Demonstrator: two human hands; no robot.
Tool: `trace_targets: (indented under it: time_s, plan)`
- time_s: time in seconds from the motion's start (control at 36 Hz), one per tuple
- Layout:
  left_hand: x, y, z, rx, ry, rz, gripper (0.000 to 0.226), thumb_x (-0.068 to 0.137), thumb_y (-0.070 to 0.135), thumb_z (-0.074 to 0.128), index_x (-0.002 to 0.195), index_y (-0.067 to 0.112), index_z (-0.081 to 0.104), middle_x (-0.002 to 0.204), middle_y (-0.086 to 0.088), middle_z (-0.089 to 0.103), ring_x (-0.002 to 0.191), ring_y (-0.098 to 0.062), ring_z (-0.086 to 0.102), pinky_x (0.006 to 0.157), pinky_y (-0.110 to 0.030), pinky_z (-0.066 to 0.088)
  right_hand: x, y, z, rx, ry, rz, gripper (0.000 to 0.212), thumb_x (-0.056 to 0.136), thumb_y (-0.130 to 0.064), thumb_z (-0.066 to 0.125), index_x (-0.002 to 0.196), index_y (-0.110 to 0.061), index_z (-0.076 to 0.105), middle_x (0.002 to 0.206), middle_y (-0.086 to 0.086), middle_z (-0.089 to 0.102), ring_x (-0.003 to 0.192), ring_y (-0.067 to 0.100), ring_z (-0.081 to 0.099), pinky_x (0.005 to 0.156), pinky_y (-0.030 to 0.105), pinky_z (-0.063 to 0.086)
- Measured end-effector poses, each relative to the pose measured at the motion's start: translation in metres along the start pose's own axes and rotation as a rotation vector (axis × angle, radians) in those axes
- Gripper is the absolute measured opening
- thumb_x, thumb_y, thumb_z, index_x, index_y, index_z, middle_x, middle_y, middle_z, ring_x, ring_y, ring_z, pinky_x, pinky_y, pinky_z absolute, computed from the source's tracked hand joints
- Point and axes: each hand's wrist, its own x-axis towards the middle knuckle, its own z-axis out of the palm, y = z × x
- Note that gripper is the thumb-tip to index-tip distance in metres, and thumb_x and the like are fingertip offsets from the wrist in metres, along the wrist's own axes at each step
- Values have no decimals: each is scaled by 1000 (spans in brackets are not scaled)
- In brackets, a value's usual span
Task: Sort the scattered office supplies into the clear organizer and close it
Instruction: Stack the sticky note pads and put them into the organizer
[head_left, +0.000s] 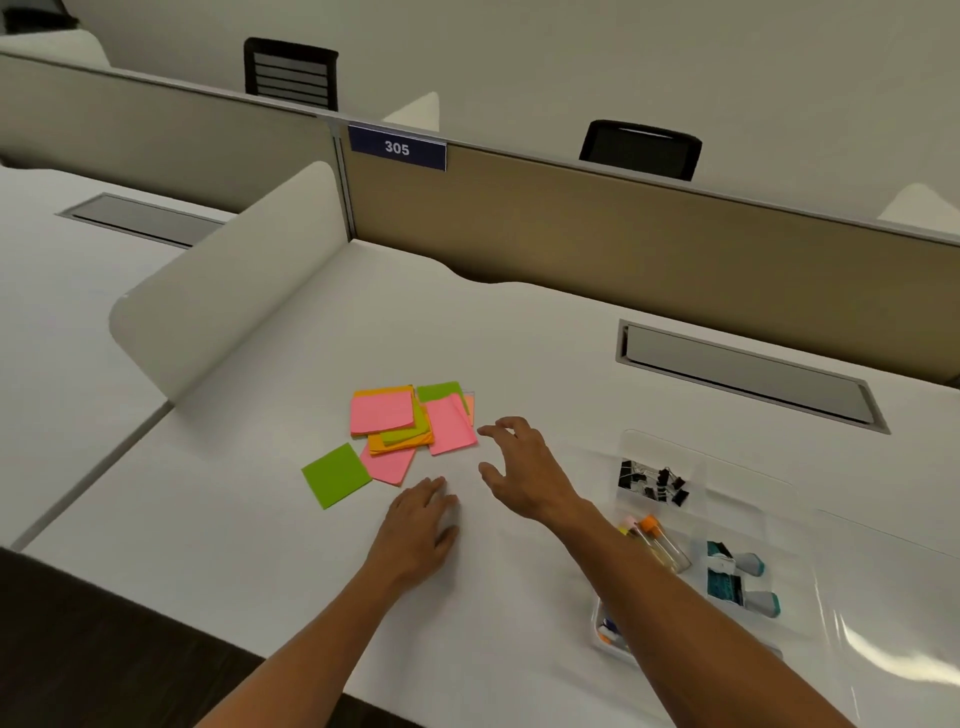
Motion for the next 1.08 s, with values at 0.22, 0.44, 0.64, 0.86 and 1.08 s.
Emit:
trace_targets:
  time_s: [0.22, 0.44, 0.64, 0.86, 1.08]
  plan:
    - [-14, -22, -29, -155, 374, -290, 41, 83, 22, 71, 123, 15, 63, 130, -8, 59, 118, -31, 53, 96, -43, 44, 7, -4, 19, 8, -114, -3, 57, 95, -33, 58, 148, -22, 41, 151, 4, 36, 135, 25, 42, 109, 38, 40]
    - [-17, -61, -51, -198, 324, -574, 63, 88, 29, 67, 142, 10, 42, 149, -13, 37, 136, -34, 34, 106, -50, 35, 30, -9, 38, -53, -186, 27, 52, 97, -30, 55, 146, -19, 43, 147, 8, 43, 131, 25, 47, 108, 39, 41]
    - [-7, -80, -58, -144, 173, -620, 82, 87, 43, 66, 151, 14, 24, 157, -10, 25, 142, -31, 24, 110, -47, 29, 60, -6, 44, 49, -93, 256, 55, 94, -28, 61, 142, -7, 45, 137, 18, 49, 127, 31, 49, 104, 36, 38]
    - [0, -85, -60, -2, 127, -602, 85, 79, 46, 73, 147, 17, 30, 133, -11, 47, 118, -32, 43, 93, -41, 40, 85, -4, 52, 2, -126, 385, 65, 93, -49, 60, 138, -5, 45, 137, 20, 41, 125, 37, 48, 106, 41, 37]
    - [1, -82, -63, -87, 66, -614, 62, 83, 39, 71, 136, 21, 45, 124, -9, 54, 115, -31, 45, 91, -38, 41, 94, -8, 55, -31, -129, 452, 58, 88, -44, 67, 131, -8, 51, 133, 17, 40, 122, 39, 47, 104, 40, 39]
